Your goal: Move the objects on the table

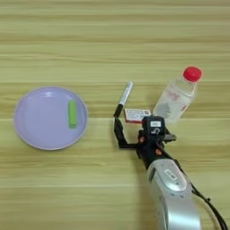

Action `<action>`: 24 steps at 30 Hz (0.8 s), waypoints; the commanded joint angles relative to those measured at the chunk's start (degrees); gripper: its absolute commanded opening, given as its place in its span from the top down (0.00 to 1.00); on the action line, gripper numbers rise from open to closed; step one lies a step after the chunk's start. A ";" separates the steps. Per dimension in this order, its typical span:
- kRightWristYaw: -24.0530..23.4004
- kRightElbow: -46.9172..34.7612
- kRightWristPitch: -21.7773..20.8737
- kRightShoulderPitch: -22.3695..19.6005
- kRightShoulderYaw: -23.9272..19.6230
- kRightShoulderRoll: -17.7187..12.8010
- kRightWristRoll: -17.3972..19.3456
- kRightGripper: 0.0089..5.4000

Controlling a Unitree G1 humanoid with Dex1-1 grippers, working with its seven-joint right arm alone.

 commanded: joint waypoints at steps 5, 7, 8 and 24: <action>0.70 3.76 -5.75 -8.19 -1.32 -1.43 0.36 0.00; 1.06 8.38 -7.43 -10.90 -1.81 -1.91 0.33 0.00; 1.49 10.02 -7.97 -11.76 -2.03 -2.11 0.61 0.00; 1.86 24.80 -13.03 -18.74 -3.25 -3.86 -0.02 0.00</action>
